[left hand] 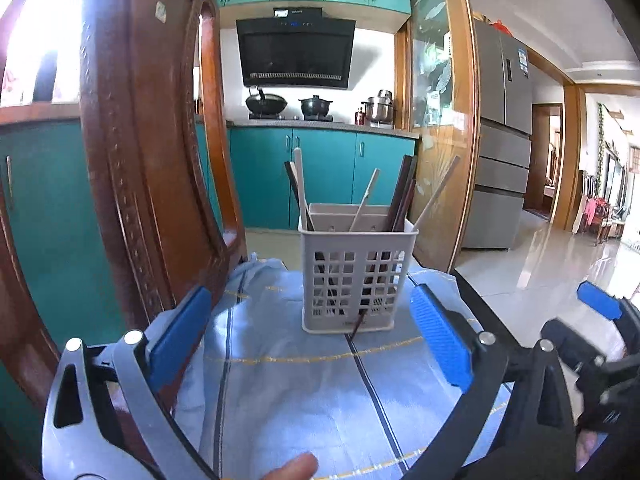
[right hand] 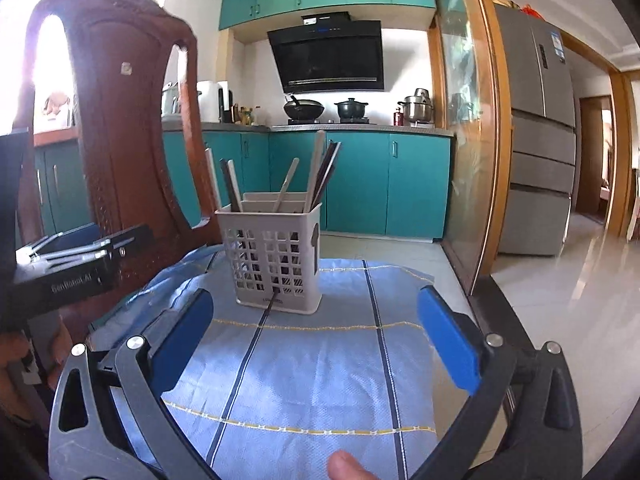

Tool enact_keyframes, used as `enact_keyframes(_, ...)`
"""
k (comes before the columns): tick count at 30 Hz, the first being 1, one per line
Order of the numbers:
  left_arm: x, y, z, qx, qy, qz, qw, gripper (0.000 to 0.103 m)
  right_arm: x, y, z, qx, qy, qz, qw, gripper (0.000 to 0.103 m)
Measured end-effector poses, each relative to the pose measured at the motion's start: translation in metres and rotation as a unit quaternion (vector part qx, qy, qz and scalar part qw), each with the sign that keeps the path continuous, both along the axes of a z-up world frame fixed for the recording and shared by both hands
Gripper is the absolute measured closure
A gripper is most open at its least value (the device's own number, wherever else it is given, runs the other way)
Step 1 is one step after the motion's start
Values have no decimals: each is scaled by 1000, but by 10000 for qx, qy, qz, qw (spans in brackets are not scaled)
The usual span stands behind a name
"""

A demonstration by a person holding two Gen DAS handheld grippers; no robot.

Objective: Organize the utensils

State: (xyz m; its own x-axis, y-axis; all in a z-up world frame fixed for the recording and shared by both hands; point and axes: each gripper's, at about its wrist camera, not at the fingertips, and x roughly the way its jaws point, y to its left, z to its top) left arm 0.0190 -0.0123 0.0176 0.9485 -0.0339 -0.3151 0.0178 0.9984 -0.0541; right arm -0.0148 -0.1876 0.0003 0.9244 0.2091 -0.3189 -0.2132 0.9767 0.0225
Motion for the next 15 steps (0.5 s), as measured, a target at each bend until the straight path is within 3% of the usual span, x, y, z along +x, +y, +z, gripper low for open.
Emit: enact_keyframes(15,-8,-9,2,248,-78,-39,9997,4,3,-1,-1,13,-7,-182,9998,3)
